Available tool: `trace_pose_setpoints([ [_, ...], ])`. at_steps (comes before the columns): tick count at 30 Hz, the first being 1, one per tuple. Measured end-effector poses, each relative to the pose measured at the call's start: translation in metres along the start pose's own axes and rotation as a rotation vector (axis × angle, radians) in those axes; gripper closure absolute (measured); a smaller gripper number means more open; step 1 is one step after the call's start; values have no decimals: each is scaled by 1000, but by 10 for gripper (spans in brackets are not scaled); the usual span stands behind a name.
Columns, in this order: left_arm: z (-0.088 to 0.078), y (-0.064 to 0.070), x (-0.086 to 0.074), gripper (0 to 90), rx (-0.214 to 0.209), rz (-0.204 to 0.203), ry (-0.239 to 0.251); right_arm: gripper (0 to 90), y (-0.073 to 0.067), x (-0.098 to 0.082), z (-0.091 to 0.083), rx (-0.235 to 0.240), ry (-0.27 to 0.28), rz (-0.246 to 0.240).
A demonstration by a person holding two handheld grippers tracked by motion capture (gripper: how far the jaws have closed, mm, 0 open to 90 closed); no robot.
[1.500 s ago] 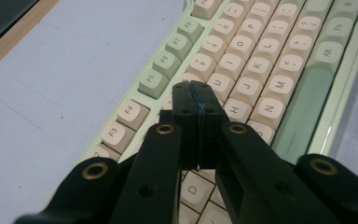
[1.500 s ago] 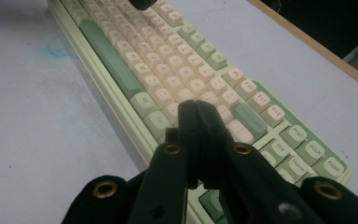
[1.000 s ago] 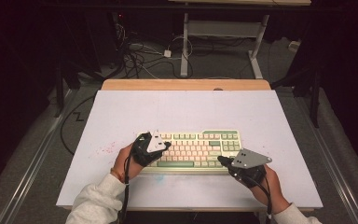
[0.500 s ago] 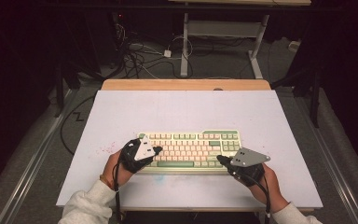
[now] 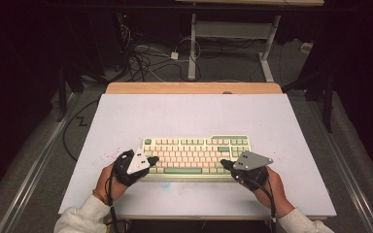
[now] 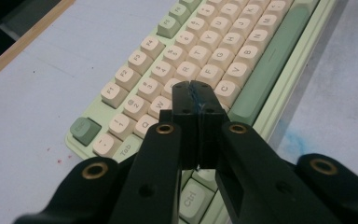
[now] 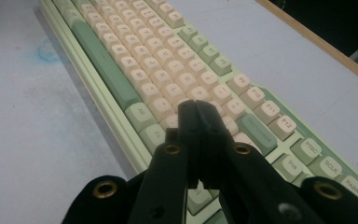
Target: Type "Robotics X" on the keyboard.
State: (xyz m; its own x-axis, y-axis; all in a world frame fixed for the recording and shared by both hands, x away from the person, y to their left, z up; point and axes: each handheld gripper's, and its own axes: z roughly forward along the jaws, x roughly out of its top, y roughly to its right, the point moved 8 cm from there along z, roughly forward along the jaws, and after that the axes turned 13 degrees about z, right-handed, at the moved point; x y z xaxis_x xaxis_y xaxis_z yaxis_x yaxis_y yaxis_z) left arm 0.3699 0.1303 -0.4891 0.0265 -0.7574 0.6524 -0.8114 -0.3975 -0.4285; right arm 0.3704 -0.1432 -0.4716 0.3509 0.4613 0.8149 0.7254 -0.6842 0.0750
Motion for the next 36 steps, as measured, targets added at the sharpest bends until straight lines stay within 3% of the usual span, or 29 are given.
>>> trace_pose_setpoints([
  [3, -3, 1, -3, 831, 4, -1, 1, 900, -1, 3, 3, 5, -2, -8],
  [5, -4, 2, -5, 873, 4, -8, 3, 900, -1, 4, 6, 7, -4, -10],
  [18, -7, 8, -14, 879, -4, -11, -19, 900, 0, 17, 18, 19, -3, -19],
  [25, -8, 10, -18, 879, -11, -16, -29, 900, 0, 26, 34, 34, -20, -14],
  [36, -8, 11, -21, 878, -17, -20, -30, 900, -2, 40, 59, 34, -69, -48],
])
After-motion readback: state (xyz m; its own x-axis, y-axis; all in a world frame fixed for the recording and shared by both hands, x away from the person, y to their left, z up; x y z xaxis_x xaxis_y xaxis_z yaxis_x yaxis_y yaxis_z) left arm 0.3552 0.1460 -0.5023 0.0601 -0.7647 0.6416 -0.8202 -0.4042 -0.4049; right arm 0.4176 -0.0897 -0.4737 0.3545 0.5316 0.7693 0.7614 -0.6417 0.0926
